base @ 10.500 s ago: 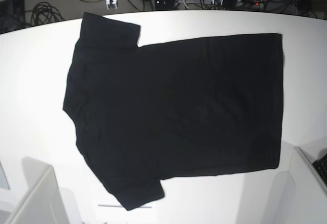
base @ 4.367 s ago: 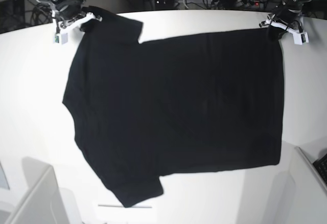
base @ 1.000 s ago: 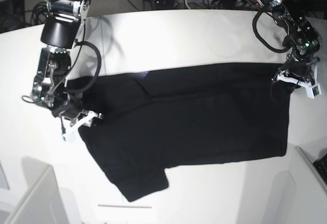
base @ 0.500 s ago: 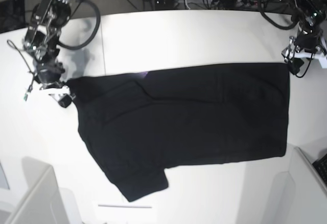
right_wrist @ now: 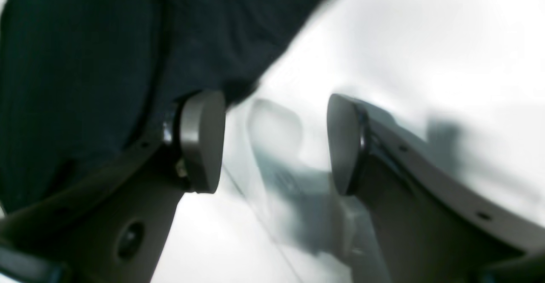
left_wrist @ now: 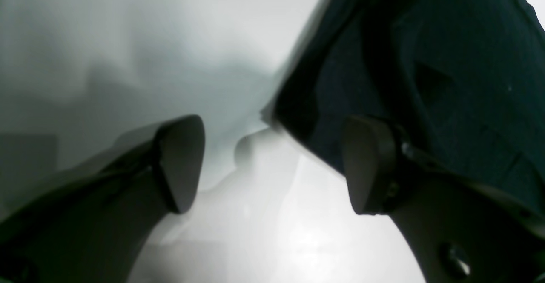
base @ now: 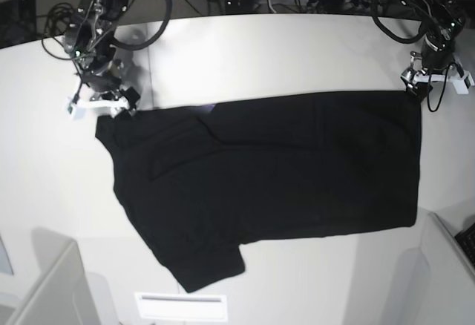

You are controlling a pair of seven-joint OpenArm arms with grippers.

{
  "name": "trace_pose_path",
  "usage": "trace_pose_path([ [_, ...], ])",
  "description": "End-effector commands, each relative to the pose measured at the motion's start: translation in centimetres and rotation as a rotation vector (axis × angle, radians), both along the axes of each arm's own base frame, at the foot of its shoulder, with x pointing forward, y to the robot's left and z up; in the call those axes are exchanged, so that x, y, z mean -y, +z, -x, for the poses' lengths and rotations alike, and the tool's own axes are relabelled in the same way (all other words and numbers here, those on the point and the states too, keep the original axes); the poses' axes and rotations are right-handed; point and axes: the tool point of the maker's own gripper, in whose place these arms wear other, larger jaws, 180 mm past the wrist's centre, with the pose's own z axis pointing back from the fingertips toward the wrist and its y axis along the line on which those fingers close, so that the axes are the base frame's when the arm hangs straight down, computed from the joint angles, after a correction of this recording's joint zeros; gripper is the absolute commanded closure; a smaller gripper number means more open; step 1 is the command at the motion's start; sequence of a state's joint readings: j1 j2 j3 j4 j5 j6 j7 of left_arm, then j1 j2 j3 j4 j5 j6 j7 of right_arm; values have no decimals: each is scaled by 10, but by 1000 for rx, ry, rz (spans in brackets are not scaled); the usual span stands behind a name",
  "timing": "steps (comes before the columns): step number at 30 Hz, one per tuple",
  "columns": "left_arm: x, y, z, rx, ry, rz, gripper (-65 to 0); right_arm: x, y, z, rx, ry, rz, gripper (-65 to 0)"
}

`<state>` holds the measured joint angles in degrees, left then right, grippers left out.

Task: Fold the T-shirt properly
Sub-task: 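Lower the folded edge and release both grippers, withdrawing to the shirt edge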

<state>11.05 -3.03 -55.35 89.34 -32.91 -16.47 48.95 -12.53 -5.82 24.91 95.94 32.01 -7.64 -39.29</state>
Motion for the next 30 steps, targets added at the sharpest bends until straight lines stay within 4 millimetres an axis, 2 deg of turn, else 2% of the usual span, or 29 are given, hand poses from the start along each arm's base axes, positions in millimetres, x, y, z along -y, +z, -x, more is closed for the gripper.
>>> trace_pose_path([
  [1,-7,10,-7,36,1,-20,-487,5,5,-8,37,-10,17,-360],
  [10,10,-16,-17,-1,-40,51,-487,13,-10,-25,26,-26,17,-360],
  [18,12,-15,-29,21,-38,67,-476,9,-22,-26,-5,-25,-4,-357],
  [20,13,-14,-31,25,-39,68,-413,8,-25,-28,-10,-23,-9,-356],
  [23,14,-19,-30,17,-35,82,-265,7,-27,-28,-18,-22,-11,-354],
  [25,14,-22,-29,10,-31,89,-160,7,-27,-28,-18,-22,-11,-330],
  [26,14,-24,-28,7,-31,93,-107,7,-27,-28,-18,-22,-11,-297],
  [28,15,-27,-26,-1,-29,99,0,7,-27,-28,-18,-22,-11,-186],
  [30,15,-28,-24,-6,-29,98,0,7,-27,-28,-18,-22,-11,-53],
])
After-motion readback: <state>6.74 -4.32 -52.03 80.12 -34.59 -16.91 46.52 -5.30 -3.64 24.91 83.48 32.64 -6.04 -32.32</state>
